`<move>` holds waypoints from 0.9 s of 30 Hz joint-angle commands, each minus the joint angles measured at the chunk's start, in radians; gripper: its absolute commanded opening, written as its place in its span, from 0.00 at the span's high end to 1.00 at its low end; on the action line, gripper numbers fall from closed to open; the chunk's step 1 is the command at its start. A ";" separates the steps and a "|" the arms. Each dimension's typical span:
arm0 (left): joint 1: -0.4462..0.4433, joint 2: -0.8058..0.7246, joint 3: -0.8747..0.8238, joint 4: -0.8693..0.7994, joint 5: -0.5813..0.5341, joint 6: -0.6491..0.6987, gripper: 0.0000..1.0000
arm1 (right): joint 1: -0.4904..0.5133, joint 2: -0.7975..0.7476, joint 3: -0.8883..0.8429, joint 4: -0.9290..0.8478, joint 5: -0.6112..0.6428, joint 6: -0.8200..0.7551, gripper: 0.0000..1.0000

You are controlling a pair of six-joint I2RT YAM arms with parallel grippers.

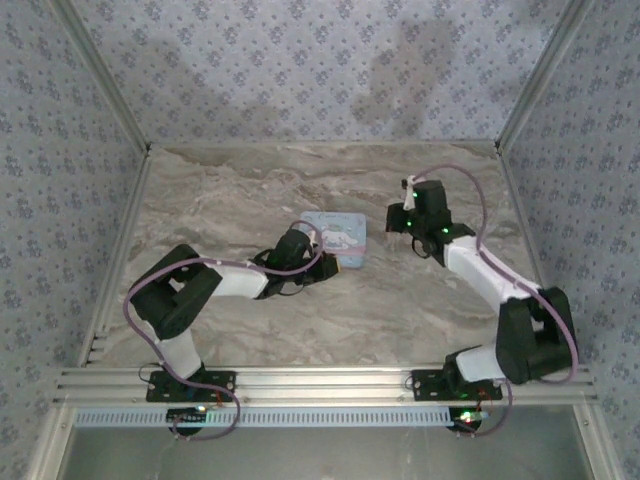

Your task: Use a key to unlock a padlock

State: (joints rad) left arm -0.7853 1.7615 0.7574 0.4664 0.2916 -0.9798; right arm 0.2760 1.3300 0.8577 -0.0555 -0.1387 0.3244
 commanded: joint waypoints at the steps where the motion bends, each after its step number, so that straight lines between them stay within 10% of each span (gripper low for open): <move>1: 0.005 -0.039 0.046 -0.002 0.018 -0.029 1.00 | -0.038 -0.108 -0.056 0.013 -0.194 0.057 1.00; 10: 0.008 -0.034 0.084 -0.020 0.033 -0.072 1.00 | -0.111 -0.364 -0.197 0.057 -0.473 0.169 1.00; 27: 0.012 -0.042 0.085 0.033 0.043 -0.136 1.00 | -0.144 -0.665 -0.466 0.268 -0.492 0.571 1.00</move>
State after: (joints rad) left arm -0.7803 1.7615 0.8108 0.4469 0.3088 -1.0931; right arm 0.1368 0.7025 0.4503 0.1200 -0.6250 0.7467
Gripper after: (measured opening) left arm 0.141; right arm 0.060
